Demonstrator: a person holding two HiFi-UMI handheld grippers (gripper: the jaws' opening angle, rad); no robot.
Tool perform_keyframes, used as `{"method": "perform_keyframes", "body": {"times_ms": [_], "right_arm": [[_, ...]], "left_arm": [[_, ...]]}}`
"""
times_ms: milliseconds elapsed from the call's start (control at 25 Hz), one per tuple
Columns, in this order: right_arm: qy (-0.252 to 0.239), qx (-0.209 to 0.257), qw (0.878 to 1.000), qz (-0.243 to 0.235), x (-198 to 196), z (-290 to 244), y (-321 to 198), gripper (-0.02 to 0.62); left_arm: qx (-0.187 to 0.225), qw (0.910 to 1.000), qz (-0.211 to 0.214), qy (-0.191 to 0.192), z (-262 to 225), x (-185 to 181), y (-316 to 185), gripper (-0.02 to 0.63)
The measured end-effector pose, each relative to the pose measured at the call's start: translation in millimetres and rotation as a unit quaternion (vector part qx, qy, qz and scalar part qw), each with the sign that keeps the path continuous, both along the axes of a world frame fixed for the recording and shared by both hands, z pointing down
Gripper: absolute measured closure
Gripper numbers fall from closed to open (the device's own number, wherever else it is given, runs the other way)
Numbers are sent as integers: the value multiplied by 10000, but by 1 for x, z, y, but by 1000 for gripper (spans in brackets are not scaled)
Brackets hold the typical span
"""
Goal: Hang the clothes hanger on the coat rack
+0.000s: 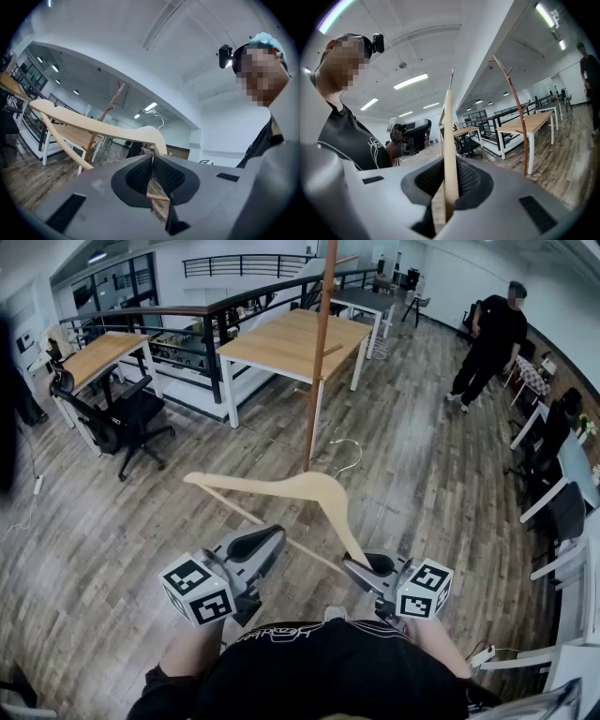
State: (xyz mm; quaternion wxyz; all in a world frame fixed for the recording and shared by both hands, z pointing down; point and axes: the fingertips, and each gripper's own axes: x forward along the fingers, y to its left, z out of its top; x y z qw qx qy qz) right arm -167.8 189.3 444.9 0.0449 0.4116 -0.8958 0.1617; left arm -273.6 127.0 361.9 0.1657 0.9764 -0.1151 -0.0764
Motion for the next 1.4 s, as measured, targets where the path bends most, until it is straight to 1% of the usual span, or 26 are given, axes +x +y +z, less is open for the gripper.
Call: {"method": "perform_keyframes", "body": {"times_ms": [200,560,800,960,1120,1280,1400], "right_arm": [[21,26,10000,45,-3,-5,5,520],[106,207,9996,154,-4,-21,-3,520],[24,163,9994,301,7,-19,-10,520],[-9,106,9993,372,22,-15,-22,521],[-237,-56,9983,520,45,-5,-47,520],[-319,-102,9980,544,81,1,-80,521],[-359,-72,9980,520,112,1,-108,521]], "left_arm": [[27,10000,2,47,-6,-7,5,589],[186,9996,24,200,-18,-16,0,589],[174,9995,107,236,-17,-8,-9,589],[58,9996,181,189,-9,7,-24,589],[-108,9996,244,44,4,29,-48,589],[-248,9993,244,-126,13,63,-81,589],[-296,9990,248,-222,15,98,-111,589]]}}
